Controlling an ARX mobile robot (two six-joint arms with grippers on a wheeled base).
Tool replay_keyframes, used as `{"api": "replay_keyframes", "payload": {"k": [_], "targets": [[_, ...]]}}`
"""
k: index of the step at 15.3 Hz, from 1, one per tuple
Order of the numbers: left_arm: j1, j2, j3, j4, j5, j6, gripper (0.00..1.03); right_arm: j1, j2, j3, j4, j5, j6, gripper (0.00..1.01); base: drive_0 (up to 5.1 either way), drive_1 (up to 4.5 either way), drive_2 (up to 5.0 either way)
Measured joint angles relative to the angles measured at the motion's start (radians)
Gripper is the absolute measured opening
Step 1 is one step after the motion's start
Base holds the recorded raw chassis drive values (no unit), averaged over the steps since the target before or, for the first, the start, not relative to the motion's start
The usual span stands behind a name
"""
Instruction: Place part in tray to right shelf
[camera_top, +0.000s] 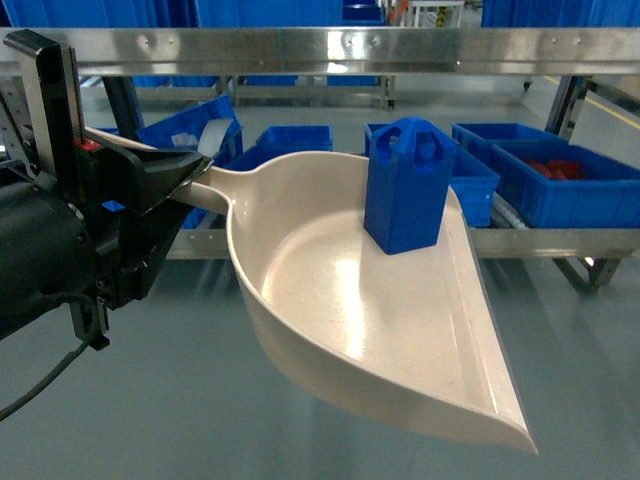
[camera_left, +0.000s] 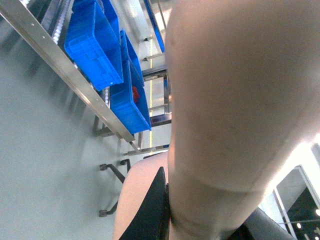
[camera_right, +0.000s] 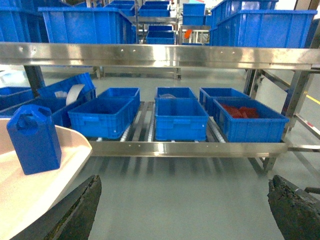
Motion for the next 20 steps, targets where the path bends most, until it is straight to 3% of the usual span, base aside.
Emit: {"api": "replay_keyframes", "payload": {"k": [20], "targets": [[0.0, 0.0, -0.001, -0.007, -0.001, 0.001, 0.17, 0.0, 0.0, 0.0, -0.002, 0.0, 0.0, 0.98, 0.0, 0.0, 0.0]]}}
